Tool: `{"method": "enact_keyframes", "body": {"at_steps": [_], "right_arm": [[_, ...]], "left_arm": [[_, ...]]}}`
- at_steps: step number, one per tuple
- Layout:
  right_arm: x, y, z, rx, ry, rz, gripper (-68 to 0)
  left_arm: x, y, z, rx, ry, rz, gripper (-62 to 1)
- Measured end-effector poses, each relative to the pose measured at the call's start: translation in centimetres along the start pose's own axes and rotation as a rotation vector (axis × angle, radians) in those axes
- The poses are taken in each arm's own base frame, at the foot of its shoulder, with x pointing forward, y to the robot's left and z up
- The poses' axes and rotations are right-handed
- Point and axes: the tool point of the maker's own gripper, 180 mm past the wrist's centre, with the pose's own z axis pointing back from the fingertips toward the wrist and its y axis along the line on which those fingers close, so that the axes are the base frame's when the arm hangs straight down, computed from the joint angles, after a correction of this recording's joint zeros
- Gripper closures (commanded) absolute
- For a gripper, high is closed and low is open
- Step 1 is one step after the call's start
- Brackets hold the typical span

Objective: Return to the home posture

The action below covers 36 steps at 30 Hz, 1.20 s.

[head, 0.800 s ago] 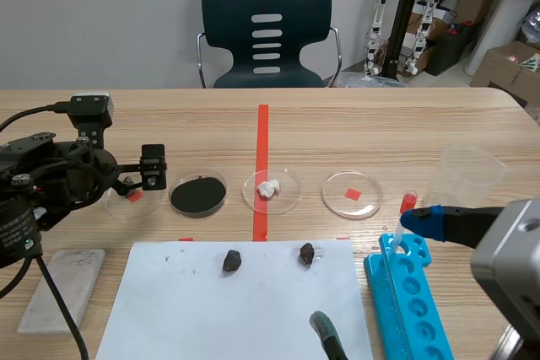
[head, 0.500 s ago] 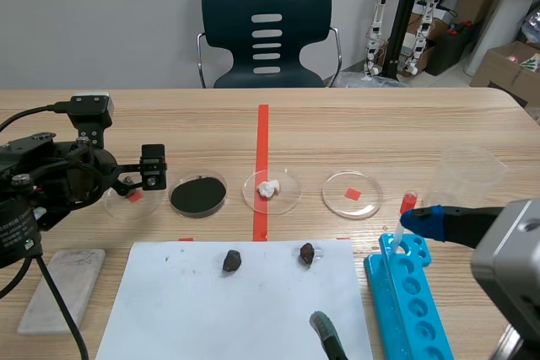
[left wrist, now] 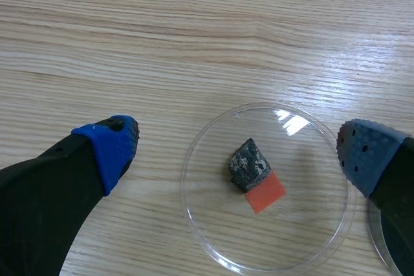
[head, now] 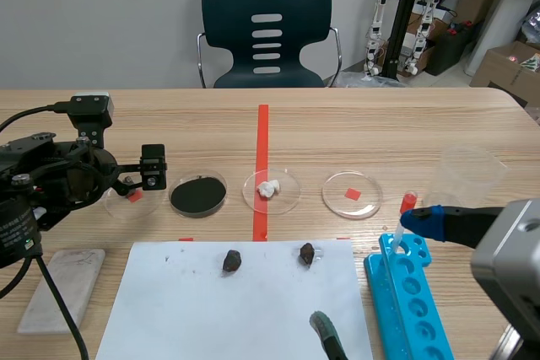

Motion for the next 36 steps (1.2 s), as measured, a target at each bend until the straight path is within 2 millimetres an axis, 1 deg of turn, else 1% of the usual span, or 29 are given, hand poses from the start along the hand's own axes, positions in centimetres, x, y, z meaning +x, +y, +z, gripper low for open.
{"method": "enact_keyframes", "body": {"at_steps": [4,8,13,16,20,23,33,36], "right_arm": [[0.0,0.0,0.0,0.0,0.0,0.0,-67.9],[0.0,0.0,0.0,0.0,0.0,0.0,-67.9],[0.0,0.0,0.0,0.0,0.0,0.0,-67.9],[0.0,0.0,0.0,0.0,0.0,0.0,-67.9],[0.0,0.0,0.0,0.0,0.0,0.0,-67.9],[0.0,0.0,0.0,0.0,0.0,0.0,-67.9],[0.0,0.0,0.0,0.0,0.0,0.0,-67.9],[0.0,0.0,0.0,0.0,0.0,0.0,-67.9]], "left_arm": [[0.0,-0.3,0.0,-0.018,0.0,-0.006,-62.3],[-0.3,-1.7,0.2,-0.096,0.002,-0.033,-62.3],[-0.2,-2.4,1.6,-0.136,-0.034,-0.053,-62.3],[0.5,-2.7,2.9,-0.156,-0.089,-0.068,-62.3],[1.5,-3.1,5.4,-0.195,-0.182,-0.097,-62.3],[1.7,-4.0,7.8,-0.27,-0.251,-0.143,-62.3],[0.9,-5.1,16.4,-0.417,-0.44,-0.236,-62.3],[0.2,-5.5,19.0,-0.472,-0.482,-0.257,-62.3]]}}
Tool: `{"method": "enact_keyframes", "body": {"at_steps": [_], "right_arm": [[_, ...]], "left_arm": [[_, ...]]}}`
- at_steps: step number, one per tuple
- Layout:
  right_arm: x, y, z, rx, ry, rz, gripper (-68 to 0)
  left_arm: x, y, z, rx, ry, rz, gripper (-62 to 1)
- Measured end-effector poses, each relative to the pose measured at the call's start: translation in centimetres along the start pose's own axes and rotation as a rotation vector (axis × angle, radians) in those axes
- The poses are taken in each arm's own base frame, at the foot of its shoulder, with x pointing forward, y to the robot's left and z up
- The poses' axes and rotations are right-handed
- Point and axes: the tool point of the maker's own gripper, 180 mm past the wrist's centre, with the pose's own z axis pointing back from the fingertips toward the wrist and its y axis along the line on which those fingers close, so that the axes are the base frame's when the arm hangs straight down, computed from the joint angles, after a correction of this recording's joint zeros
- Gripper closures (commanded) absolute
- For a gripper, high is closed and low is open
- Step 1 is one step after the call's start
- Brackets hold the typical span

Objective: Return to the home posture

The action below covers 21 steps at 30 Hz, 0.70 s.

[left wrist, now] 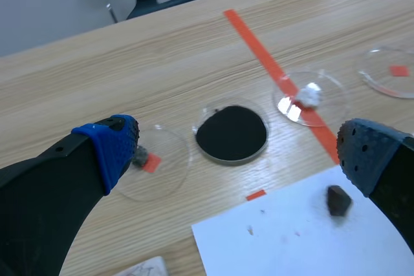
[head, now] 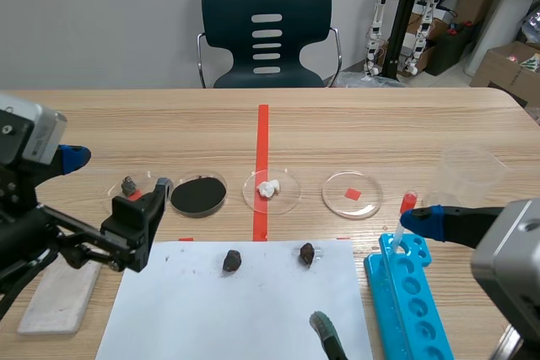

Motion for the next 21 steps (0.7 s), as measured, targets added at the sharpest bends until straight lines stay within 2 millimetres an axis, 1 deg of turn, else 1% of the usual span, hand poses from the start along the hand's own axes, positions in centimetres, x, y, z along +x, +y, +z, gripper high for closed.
{"method": "enact_keyframes", "body": {"at_steps": [3,7,12,17,19,21], "right_arm": [[0.0,0.0,0.0,0.0,0.0,0.0,-67.9],[0.0,0.0,0.0,0.0,0.0,0.0,-67.9],[0.0,0.0,0.0,0.0,0.0,0.0,-67.9],[0.0,0.0,0.0,0.0,0.0,0.0,-67.9],[0.0,0.0,0.0,0.0,0.0,0.0,-67.9],[0.0,0.0,0.0,0.0,0.0,0.0,-67.9]], "left_arm": [[0.4,-1.8,2.2,-0.068,-0.021,0.001,-62.3],[0.5,-3.7,4.8,-0.141,-0.036,-0.004,-62.3],[1.0,-4.5,7.7,-0.15,-0.064,-0.023,-62.3],[1.0,-5.2,9.7,-0.146,-0.082,-0.051,-62.3],[1.3,-5.7,10.0,-0.165,-0.102,-0.039,-62.3],[1.4,-5.7,10.0,-0.172,-0.105,-0.026,-62.3]]}}
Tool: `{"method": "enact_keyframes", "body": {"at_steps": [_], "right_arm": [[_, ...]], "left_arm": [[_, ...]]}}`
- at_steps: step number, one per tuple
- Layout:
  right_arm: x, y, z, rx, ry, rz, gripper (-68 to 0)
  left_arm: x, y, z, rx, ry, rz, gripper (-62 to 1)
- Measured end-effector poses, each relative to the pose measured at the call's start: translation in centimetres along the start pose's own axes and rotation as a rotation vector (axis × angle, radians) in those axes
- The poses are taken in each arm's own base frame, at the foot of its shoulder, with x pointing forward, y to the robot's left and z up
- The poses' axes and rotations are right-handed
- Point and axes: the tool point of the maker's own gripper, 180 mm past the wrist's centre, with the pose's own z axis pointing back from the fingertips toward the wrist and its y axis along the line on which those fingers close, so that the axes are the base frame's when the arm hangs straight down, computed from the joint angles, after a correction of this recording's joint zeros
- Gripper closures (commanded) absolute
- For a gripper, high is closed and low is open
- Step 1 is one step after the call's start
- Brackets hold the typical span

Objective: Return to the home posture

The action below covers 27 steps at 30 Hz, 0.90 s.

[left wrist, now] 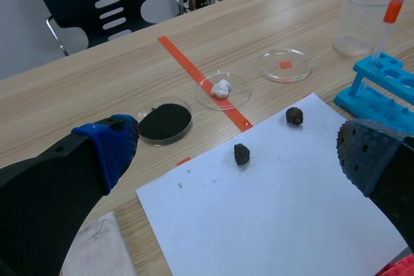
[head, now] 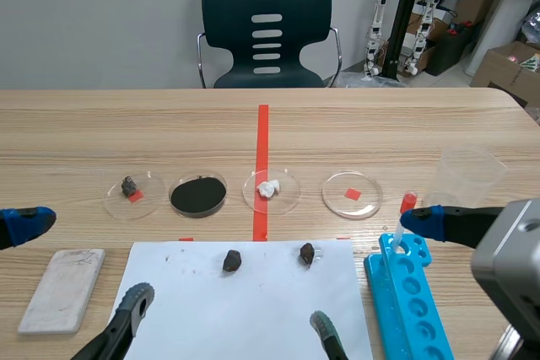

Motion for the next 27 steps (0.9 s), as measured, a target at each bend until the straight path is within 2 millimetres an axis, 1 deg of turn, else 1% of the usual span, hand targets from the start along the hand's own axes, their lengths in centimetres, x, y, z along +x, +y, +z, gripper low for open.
{"method": "enact_keyframes", "body": {"at_steps": [15,27], "right_arm": [[0.0,0.0,0.0,0.0,0.0,0.0,-67.9],[0.0,0.0,0.0,0.0,0.0,0.0,-67.9]], "left_arm": [[0.18,0.6,-0.31,-0.01,-0.002,-0.017,-62.3],[0.16,0.6,-0.31,-0.01,-0.001,-0.017,-62.3]]}}
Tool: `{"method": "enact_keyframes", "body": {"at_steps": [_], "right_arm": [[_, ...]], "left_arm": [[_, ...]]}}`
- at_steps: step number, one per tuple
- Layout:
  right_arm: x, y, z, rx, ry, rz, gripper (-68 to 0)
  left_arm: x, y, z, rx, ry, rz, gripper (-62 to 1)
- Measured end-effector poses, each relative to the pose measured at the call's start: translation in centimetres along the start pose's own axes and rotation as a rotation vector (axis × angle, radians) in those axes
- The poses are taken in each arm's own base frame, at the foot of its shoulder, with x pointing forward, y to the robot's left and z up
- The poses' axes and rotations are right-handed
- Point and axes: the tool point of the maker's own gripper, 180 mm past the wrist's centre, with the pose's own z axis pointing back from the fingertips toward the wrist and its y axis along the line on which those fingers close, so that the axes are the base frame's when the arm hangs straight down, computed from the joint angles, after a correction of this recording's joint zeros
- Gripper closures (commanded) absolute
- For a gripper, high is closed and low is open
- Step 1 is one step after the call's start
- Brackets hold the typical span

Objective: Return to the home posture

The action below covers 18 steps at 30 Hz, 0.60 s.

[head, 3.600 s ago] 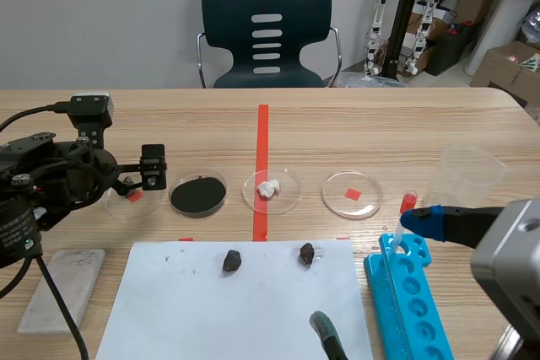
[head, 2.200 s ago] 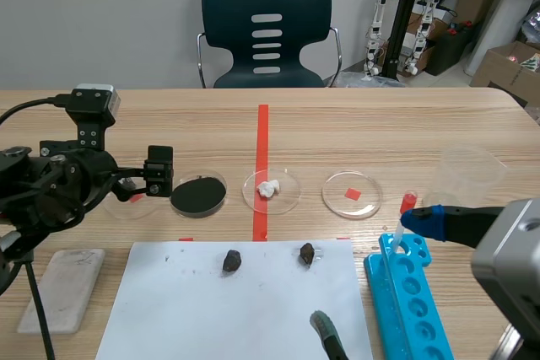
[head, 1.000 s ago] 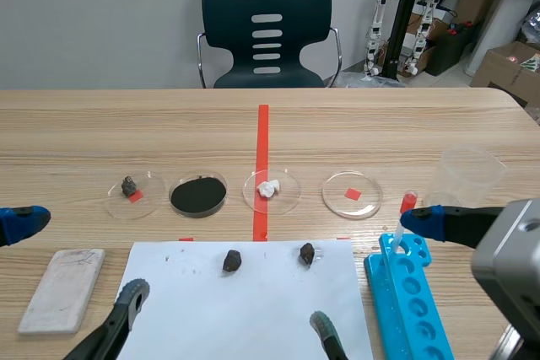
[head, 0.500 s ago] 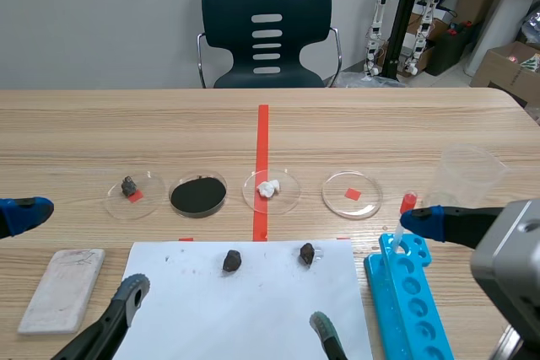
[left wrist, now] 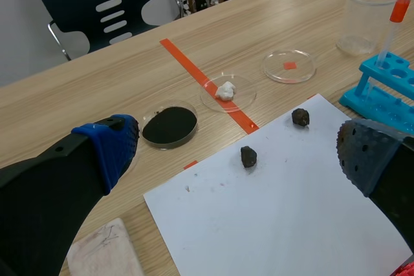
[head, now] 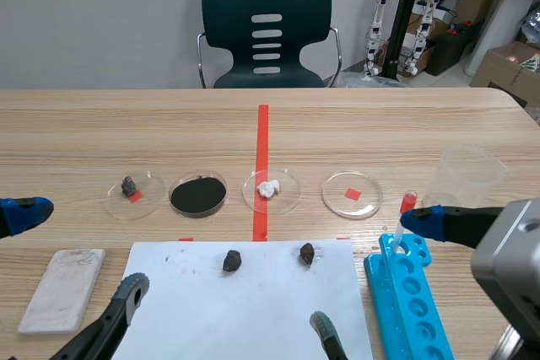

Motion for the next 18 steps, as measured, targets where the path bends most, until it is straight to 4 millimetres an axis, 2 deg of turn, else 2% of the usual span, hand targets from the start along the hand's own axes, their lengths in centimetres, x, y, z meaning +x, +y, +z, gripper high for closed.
{"method": "enact_keyframes", "body": {"at_steps": [18], "right_arm": [[0.0,0.0,0.0,0.0,0.0,0.0,-67.9]], "left_arm": [[-0.47,-0.01,0.01,0.0,0.026,0.0,-62.3]]}}
